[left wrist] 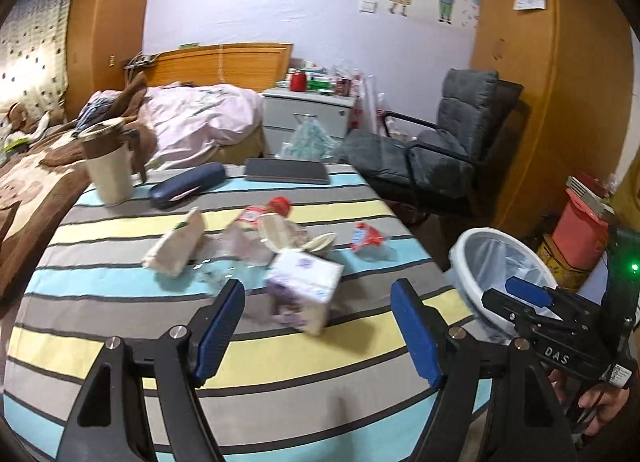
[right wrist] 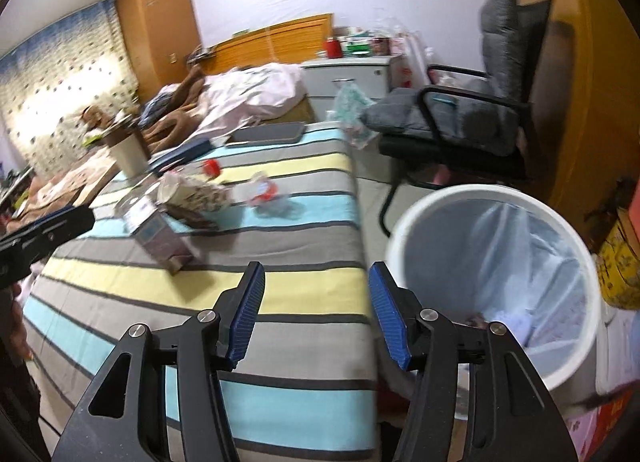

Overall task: Collect trash
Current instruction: 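Move both grippers back over the table toward the remaining trash, then grasp the white-and-purple milk carton with the right gripper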

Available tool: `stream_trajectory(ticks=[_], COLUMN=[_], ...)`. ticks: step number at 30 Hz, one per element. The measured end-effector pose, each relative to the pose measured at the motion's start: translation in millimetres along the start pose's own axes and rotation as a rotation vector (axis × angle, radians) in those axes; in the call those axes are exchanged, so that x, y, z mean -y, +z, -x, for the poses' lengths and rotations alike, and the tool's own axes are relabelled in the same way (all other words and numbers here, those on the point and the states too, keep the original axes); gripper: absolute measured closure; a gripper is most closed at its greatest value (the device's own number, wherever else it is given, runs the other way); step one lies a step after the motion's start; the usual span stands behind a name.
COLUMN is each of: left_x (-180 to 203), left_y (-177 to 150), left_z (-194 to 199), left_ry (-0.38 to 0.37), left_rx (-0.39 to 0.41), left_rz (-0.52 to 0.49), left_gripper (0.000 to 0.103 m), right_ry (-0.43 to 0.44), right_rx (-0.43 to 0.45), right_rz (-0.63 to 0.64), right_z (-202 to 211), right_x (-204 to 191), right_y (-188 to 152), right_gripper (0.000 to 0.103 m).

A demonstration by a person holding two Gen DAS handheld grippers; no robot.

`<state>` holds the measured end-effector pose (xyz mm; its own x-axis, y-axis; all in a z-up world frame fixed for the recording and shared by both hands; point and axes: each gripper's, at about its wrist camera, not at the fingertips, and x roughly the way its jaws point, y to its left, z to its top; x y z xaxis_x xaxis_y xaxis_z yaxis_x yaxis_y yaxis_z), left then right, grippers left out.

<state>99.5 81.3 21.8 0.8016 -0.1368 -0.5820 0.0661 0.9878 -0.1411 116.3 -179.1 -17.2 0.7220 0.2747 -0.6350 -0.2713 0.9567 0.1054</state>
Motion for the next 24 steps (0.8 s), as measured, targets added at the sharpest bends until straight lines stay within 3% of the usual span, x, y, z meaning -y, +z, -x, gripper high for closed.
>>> stream_trajectory(ticks=[24], left_x=[-105.5], left_y=[1.9], left_z=[-10.4], left_ry=[0.098], left_rx=[-0.05], left_rz=[0.088], left_gripper=[0.025], right_ry=[0.239], right_rx=[-0.024], right_rz=[0.261], right_z=[-37.7], right_x=[-106.9], right_y=[10.0], right_gripper=[0.038])
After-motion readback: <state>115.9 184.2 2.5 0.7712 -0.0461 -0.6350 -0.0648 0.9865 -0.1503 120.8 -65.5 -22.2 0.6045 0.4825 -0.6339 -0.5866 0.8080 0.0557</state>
